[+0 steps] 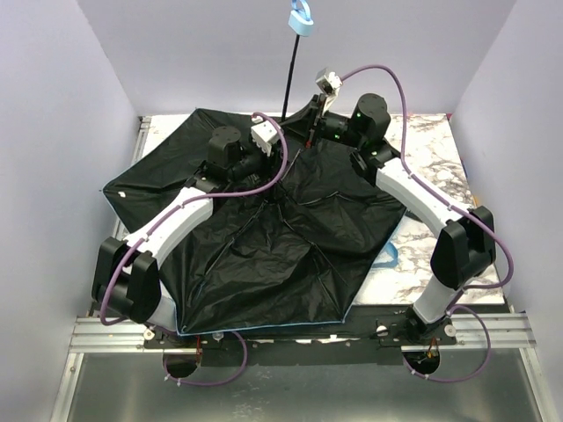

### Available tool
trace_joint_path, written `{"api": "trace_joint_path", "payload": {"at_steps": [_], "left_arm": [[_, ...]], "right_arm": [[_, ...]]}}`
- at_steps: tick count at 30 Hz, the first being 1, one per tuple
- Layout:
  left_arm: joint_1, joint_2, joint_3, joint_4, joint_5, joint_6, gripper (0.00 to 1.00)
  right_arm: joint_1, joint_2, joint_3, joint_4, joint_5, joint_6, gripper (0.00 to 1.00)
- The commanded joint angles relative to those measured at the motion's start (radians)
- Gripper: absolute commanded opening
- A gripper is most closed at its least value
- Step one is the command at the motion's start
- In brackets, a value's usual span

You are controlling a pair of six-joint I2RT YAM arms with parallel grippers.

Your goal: Open the umbrella

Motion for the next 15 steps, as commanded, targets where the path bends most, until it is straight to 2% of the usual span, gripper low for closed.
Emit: {"api": "trace_joint_path", "payload": {"at_steps": [1,6,10,15], "left_arm": [[0.036,0.014,-0.052,-0.087,-0.049,-0.012,0.33],[0.06,0.023,-0.077,-0.158,-0.057,-0.011,0.33],[0.094,0.057,-0.047,-0.222,-0.097,-0.022,0.21],[0.116,0.086,-0.007,-0.269,-0.142,0.001,0.19]], "right_arm": [[-0.016,-0.039,0.116,0.021,0.009,0.018,0.0],[-0.058,-0.011,0.233,0.032,-0.008,0.089,0.0],[-0.093,-0.012,0.267,0.098,-0.031,0.211,0.0],[-0.12,-0.033,0.312,0.143,-0.04,0.293,0.0]]}}
